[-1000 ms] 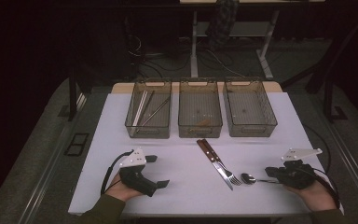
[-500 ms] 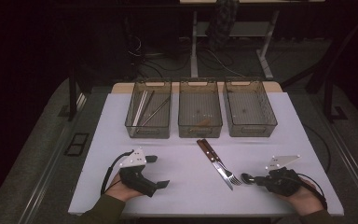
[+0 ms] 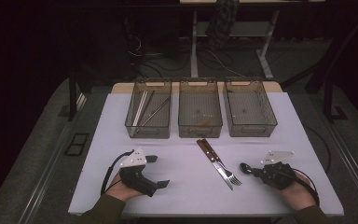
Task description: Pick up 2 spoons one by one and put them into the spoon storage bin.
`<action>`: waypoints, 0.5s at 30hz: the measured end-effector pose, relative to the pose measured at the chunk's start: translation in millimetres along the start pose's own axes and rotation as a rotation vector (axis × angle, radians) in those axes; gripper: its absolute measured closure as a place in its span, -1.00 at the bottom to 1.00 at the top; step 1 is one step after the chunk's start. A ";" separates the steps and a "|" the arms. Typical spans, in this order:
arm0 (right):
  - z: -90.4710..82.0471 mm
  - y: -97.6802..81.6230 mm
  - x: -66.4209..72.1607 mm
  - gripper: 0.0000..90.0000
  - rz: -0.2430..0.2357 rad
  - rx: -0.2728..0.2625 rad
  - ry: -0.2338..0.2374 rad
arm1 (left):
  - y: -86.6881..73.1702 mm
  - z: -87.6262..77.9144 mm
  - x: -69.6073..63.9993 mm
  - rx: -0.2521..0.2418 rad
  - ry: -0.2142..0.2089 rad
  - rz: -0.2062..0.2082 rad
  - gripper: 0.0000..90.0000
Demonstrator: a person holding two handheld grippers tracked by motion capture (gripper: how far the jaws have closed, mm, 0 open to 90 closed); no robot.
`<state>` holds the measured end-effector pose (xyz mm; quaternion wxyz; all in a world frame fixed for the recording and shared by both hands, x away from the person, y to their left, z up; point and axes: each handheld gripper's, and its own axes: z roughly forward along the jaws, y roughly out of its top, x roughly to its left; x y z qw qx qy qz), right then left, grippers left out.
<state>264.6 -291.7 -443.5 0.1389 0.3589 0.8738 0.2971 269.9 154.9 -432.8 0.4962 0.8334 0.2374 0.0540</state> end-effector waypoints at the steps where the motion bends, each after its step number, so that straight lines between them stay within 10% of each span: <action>1: 1.6 1.5 -2.0 0.99 0.003 -0.003 -0.003 | 0.0 0.0 0.2 0.001 0.001 0.001 -1.00; 15: -6.7 10.2 -19.6 0.80 0.095 -0.102 0.045 | -3.4 3.6 1.4 0.032 0.012 0.025 -1.00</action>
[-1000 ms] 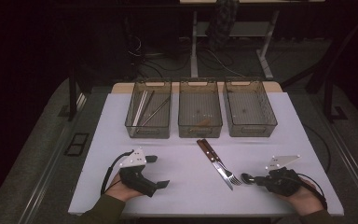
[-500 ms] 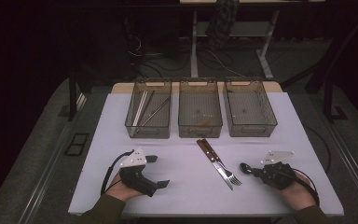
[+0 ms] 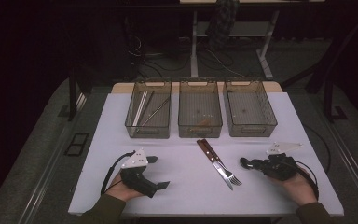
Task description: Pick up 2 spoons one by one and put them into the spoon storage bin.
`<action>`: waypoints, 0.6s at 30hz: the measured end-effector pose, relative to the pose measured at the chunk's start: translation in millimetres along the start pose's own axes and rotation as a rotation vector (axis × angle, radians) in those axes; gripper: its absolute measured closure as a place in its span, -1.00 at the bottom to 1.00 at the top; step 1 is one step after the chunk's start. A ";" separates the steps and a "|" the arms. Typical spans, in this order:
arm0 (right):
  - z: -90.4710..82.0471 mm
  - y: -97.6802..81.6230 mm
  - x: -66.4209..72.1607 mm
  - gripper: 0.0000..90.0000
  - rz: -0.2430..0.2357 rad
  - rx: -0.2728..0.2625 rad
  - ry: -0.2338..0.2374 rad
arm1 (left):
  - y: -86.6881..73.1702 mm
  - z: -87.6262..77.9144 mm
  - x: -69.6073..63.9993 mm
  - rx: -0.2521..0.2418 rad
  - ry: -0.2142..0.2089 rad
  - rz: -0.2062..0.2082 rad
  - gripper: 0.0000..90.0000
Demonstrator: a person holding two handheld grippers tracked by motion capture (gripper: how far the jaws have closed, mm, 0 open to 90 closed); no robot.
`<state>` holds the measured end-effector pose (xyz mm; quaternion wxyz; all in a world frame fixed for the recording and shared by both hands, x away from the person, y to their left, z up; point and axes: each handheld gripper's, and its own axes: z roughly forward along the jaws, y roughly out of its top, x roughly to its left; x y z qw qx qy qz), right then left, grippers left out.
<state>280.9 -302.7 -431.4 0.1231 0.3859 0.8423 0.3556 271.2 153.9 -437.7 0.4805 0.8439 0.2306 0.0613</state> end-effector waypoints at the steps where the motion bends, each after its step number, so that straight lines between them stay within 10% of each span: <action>1: 0.2 1.9 -1.8 0.73 0.001 -0.007 0.007 | -0.4 0.4 0.4 0.002 0.004 -0.003 -1.00; 5: 8.0 9.4 -8.6 0.41 0.011 -0.015 0.038 | -1.7 -0.8 2.9 0.009 0.016 -0.006 -1.00; 18: 18.4 7.1 -10.3 0.27 -0.011 0.009 0.075 | -2.8 -1.8 3.6 0.014 0.015 -0.007 -1.00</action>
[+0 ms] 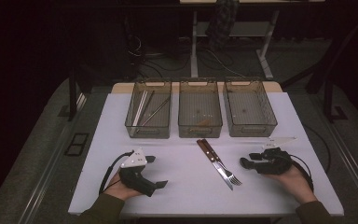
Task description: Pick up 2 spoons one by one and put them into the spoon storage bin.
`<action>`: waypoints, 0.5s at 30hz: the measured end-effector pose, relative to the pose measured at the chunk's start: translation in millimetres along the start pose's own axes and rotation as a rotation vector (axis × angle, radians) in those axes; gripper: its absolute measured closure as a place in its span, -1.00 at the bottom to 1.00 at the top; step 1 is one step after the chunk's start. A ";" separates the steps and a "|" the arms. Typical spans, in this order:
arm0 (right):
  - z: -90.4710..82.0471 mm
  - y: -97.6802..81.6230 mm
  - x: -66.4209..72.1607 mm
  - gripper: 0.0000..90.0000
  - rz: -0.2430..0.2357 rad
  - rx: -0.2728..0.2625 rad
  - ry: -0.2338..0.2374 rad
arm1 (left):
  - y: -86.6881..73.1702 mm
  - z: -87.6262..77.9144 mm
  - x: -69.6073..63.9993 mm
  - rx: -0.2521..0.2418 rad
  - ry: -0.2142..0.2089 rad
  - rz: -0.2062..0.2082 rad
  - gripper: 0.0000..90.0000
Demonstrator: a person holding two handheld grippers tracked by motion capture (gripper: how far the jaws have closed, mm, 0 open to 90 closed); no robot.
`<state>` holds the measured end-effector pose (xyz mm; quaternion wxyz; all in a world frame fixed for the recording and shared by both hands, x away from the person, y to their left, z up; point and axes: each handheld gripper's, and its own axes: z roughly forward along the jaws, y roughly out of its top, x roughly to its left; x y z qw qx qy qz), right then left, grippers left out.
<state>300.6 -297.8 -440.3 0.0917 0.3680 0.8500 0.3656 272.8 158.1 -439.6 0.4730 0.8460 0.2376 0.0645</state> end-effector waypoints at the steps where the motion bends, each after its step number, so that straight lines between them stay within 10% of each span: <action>1: 0.6 -0.5 0.0 0.26 -0.003 0.003 -0.001 | 0.1 -0.1 0.0 0.000 -0.001 0.001 -1.00; 15: 7.4 -4.0 4.1 0.21 -0.058 0.043 -0.018 | 0.1 0.7 -0.3 0.004 -0.005 0.001 -1.00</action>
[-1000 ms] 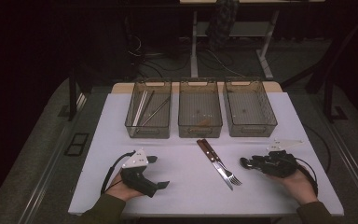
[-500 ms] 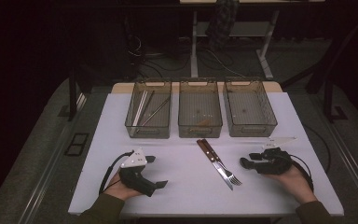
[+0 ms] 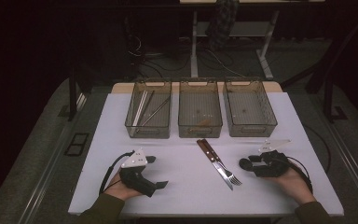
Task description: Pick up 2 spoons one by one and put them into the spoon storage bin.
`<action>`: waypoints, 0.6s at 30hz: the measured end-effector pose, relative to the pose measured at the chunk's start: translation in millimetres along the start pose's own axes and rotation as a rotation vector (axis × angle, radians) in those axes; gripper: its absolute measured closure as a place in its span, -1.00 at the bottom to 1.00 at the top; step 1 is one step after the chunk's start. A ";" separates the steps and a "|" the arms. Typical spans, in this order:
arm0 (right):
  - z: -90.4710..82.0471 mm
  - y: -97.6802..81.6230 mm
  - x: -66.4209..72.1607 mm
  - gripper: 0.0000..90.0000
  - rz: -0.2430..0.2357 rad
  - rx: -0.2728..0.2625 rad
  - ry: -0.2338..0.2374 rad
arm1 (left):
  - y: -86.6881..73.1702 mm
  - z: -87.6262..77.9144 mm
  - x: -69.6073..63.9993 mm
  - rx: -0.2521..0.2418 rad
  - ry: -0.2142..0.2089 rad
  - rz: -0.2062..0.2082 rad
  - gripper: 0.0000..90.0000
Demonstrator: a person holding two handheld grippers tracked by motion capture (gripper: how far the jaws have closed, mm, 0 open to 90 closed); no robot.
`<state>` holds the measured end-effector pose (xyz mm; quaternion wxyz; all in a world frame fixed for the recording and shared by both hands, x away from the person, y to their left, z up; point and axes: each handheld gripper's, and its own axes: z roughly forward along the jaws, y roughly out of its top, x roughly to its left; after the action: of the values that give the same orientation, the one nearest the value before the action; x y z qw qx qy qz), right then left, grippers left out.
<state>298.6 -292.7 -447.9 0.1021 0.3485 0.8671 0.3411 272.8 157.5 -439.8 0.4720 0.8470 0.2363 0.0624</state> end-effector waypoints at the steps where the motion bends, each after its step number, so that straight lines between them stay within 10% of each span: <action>1: 0.0 -0.1 0.5 0.22 -0.001 -0.001 0.002 | 0.0 0.0 0.0 0.000 0.000 0.001 -1.00; 18: -4.1 -3.6 1.9 0.59 -0.060 0.014 0.031 | 0.3 0.1 -0.9 0.001 -0.003 0.007 -1.00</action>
<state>293.6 -295.4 -447.0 0.0963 0.3180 0.8809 0.3371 272.1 156.8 -439.5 0.4718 0.8482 0.2327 0.0627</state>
